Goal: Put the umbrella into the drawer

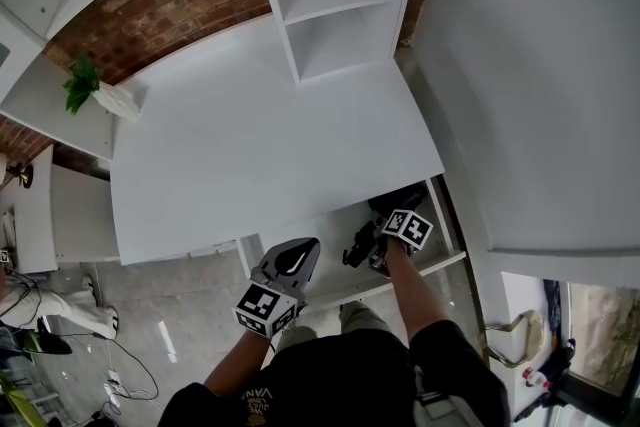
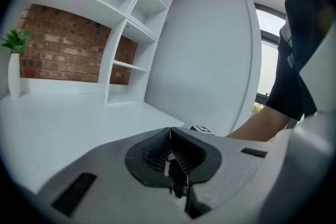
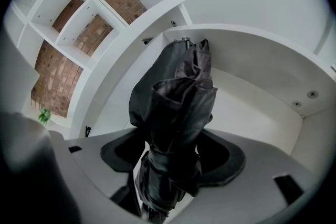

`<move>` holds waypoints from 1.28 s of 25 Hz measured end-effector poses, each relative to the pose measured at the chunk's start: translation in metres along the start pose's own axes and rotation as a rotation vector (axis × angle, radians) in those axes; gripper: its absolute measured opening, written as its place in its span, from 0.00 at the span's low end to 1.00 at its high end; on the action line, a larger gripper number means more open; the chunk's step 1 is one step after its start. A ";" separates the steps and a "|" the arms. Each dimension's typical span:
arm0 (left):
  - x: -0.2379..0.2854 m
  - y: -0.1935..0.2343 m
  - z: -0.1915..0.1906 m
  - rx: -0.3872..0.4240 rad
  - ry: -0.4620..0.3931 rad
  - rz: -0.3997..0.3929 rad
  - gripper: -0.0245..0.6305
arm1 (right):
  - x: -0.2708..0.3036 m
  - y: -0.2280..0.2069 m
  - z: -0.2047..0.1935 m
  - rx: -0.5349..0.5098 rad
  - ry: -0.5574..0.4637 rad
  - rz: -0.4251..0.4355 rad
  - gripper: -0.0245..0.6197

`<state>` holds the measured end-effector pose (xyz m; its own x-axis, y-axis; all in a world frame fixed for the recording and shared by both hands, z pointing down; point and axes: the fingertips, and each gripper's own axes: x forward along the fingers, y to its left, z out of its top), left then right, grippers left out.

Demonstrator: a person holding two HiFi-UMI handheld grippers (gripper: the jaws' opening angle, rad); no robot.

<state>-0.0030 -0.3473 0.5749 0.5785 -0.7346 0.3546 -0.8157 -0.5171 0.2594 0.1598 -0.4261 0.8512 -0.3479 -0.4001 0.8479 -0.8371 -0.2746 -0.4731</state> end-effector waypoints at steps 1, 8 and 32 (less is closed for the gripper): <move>-0.001 0.000 0.000 0.000 -0.001 -0.004 0.05 | -0.002 0.001 0.000 0.003 -0.003 0.002 0.48; -0.005 -0.003 0.003 0.010 -0.014 -0.038 0.05 | -0.024 -0.001 0.004 -0.004 -0.052 -0.013 0.48; -0.057 -0.026 0.002 0.048 -0.046 -0.154 0.05 | -0.160 0.043 -0.001 -0.238 -0.393 -0.079 0.04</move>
<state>-0.0149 -0.2925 0.5457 0.6969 -0.6635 0.2723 -0.7172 -0.6450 0.2639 0.1790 -0.3728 0.6957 -0.1316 -0.6997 0.7022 -0.9441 -0.1274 -0.3039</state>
